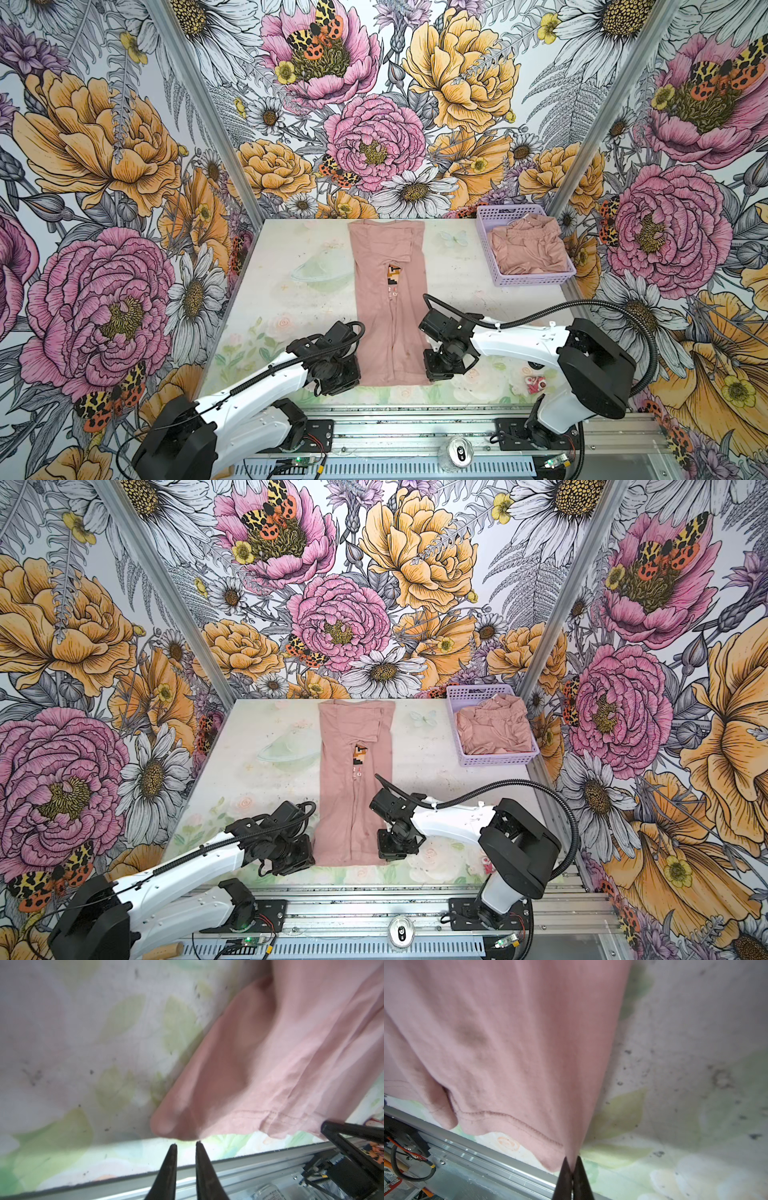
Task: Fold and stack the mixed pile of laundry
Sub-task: 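Pinch the hem corners nearest the robot with both grippers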
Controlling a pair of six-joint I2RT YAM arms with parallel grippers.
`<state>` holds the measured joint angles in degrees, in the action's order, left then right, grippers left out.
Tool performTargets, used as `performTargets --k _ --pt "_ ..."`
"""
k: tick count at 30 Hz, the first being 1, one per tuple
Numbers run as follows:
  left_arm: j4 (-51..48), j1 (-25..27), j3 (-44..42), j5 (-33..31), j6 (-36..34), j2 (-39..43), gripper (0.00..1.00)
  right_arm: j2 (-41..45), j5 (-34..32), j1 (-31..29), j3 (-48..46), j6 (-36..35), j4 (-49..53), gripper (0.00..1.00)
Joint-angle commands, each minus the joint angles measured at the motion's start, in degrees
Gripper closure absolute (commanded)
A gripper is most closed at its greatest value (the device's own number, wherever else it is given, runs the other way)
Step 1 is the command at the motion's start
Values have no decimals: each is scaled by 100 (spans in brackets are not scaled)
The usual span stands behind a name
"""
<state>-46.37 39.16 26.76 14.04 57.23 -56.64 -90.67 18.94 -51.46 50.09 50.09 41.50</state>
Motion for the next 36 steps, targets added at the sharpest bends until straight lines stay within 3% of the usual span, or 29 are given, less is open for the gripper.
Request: performTargets --k 1,6,7,9,12,16,21,26,36 --pt "-90 97 -150 375 672 427 83 121 13 -30 87 -53 87 100" --pt "-316 135 -366 323 872 974 84 156 0 -14 53 -51 87 100" --pt "-370 127 -327 228 833 1028 80 160 -9 -14 48 -50 87 100" --pt "-445 76 -162 -67 686 1054 55 147 -12 -20 42 -47 87 100" --pt "-443 -92 132 -417 340 830 45 112 -11 -6 53 -81 83 100" --pt "-456 -207 530 -913 -287 214 46 68 -4 13 72 -139 84 100" --pt "-350 -200 658 -1141 -836 -450 58 68 -4 52 64 -167 87 100" --pt "-329 -28 587 -1246 -787 -562 69 96 -37 76 37 -169 78 100" --pt "-62 13 409 -1202 -748 -770 68 53 -31 83 28 -228 70 100"
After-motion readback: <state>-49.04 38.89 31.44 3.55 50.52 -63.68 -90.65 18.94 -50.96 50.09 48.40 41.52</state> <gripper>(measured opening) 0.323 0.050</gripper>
